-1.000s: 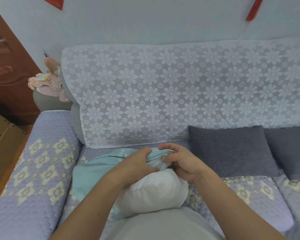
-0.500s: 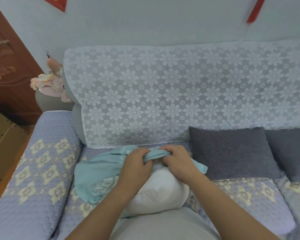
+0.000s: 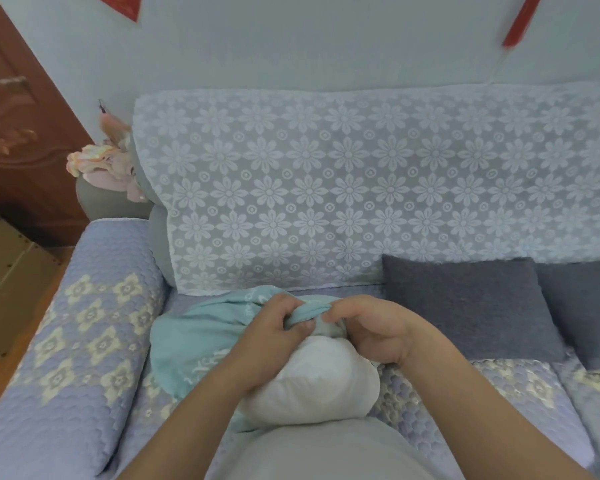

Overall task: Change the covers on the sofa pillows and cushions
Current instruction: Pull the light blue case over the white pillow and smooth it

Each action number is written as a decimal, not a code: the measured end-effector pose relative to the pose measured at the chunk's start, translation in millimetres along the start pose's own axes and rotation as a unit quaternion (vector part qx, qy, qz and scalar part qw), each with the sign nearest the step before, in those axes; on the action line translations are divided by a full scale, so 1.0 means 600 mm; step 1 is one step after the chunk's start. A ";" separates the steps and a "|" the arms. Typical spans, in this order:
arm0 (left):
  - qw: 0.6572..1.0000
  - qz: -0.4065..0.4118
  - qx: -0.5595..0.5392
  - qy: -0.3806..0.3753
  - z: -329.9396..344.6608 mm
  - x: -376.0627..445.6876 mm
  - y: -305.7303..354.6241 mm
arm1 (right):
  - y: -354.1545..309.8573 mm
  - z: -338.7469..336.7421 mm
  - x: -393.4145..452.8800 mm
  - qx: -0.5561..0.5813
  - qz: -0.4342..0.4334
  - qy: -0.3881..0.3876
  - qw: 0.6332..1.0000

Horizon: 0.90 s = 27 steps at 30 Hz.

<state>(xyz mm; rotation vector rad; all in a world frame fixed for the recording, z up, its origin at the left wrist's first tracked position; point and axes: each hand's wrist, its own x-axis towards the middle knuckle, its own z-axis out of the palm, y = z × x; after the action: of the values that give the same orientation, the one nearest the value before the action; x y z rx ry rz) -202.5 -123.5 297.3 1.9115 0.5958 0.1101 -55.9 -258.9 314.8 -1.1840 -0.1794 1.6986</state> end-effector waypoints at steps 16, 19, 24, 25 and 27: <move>0.887 0.384 0.253 0.042 0.023 -0.080 -0.021 | -0.042 -0.022 -0.009 -0.083 0.011 -0.004 0.997; 0.879 0.389 0.272 0.034 0.034 -0.071 -0.029 | -0.048 -0.025 0.003 -0.066 0.003 0.032 0.997; 0.951 0.243 0.186 0.037 0.045 -0.065 -0.057 | -0.045 -0.010 0.017 -0.052 0.000 0.050 0.997; 0.977 0.187 0.092 0.042 0.040 -0.071 -0.045 | -0.042 -0.003 0.016 -0.058 0.000 0.047 0.997; 0.985 0.054 -0.155 0.045 0.034 -0.071 -0.016 | -0.036 0.006 0.015 -0.061 -0.011 0.047 0.997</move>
<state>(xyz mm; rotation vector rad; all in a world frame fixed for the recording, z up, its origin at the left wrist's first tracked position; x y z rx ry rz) -235.7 -157.2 288.4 1.6408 0.5033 0.3411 -45.1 -239.9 324.1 -1.3448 -0.2396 1.6285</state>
